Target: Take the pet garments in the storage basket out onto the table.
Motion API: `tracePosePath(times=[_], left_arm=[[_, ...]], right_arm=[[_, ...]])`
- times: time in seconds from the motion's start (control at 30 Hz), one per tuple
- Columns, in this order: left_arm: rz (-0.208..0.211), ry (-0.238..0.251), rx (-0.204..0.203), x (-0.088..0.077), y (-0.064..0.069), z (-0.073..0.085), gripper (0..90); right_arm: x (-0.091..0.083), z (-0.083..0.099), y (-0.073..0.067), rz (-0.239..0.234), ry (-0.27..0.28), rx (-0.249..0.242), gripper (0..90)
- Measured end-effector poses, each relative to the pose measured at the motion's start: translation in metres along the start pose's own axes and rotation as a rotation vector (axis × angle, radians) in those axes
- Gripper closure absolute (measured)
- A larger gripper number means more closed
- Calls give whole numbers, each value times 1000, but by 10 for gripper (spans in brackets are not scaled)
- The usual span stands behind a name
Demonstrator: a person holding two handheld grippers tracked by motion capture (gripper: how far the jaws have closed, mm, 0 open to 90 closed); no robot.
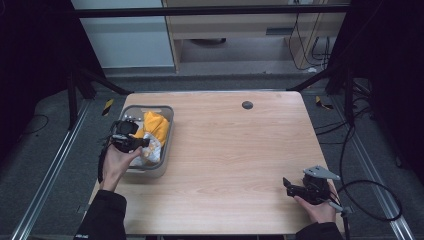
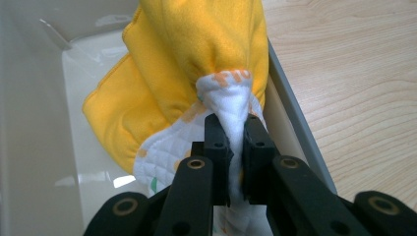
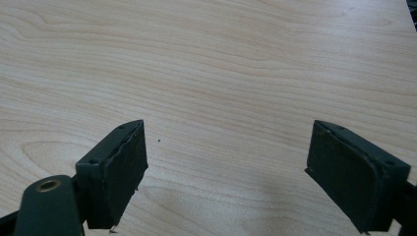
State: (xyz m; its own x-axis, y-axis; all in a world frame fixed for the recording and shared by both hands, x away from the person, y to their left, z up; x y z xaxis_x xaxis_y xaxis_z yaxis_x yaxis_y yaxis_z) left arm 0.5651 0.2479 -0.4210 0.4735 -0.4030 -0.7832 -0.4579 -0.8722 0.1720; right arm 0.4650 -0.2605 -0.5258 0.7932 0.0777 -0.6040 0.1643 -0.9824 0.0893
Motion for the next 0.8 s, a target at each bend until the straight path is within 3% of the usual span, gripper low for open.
tracePosePath(times=[0.33,0.8], left_arm=[[1,47,25,-25,2,-7,838],[27,78,86,-49,19,-15,838]], right_arm=[[0,-1,0,-1,7,-2,151],[-1,-1,0,-2,10,0,151]])
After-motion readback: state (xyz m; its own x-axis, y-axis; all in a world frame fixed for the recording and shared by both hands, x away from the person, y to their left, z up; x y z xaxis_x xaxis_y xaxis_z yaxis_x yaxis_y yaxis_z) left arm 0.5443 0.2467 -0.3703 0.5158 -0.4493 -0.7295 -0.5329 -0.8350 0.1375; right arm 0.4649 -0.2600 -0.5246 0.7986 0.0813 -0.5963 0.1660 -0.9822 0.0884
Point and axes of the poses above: each handheld gripper's, and its own axes: x roughly forward along the jaws, z roughly out of its underside, y roughly to its right, the point moved 6 cm from there along x, roughly forward along the jaws, and after that the axes turned 9 degrees about z, right-handed, at the moved point
